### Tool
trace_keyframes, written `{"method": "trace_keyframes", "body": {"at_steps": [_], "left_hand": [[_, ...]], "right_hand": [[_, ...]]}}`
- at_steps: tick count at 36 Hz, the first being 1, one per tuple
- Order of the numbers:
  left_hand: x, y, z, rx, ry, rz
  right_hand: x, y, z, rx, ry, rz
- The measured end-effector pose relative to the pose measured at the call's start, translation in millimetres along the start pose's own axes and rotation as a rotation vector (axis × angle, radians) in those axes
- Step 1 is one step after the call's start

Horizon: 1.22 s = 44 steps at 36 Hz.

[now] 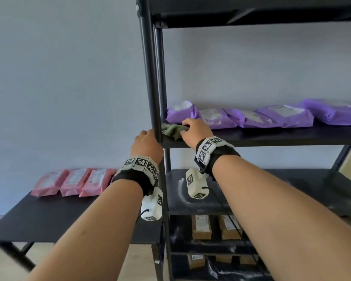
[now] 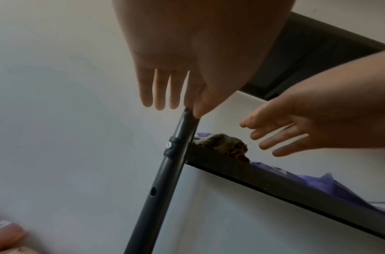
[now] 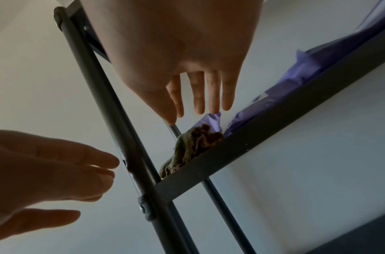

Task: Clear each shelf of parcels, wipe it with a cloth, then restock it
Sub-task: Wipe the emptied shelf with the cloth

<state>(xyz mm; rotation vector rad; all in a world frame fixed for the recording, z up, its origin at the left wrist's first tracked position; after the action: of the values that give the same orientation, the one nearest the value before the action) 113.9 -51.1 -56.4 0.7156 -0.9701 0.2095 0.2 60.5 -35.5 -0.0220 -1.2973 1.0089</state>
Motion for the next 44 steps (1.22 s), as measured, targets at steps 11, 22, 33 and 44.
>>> {"method": "trace_keyframes", "body": {"at_steps": [11, 22, 33, 44], "left_hand": [[-19, -12, 19, 0.002, 0.063, -0.069], [-21, -22, 17, -0.047, 0.094, -0.074], [-33, -19, -7, -0.153, 0.052, -0.099], [-84, 26, -43, -0.319, -0.164, -0.115]], "right_hand": [[-25, -24, 48, 0.013, -0.226, -0.221], [-35, -23, 44, -0.05, -0.181, -0.24], [-27, -4, -10, -0.058, 0.136, -0.229], [-3, 76, -72, -0.193, 0.37, -0.307]]}}
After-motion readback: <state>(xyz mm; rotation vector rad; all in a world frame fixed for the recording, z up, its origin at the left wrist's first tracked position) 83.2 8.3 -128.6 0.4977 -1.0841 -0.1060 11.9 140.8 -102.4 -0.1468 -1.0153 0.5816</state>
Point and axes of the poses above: each hand's wrist, its own z-axis towards the middle knuckle, its own x-axis out of the back of the hand, y = z × x, the point moved 2 cm from there along z, towards the middle knuckle, and after that the axes turned 1 degree about y, right-handed, at the moved point
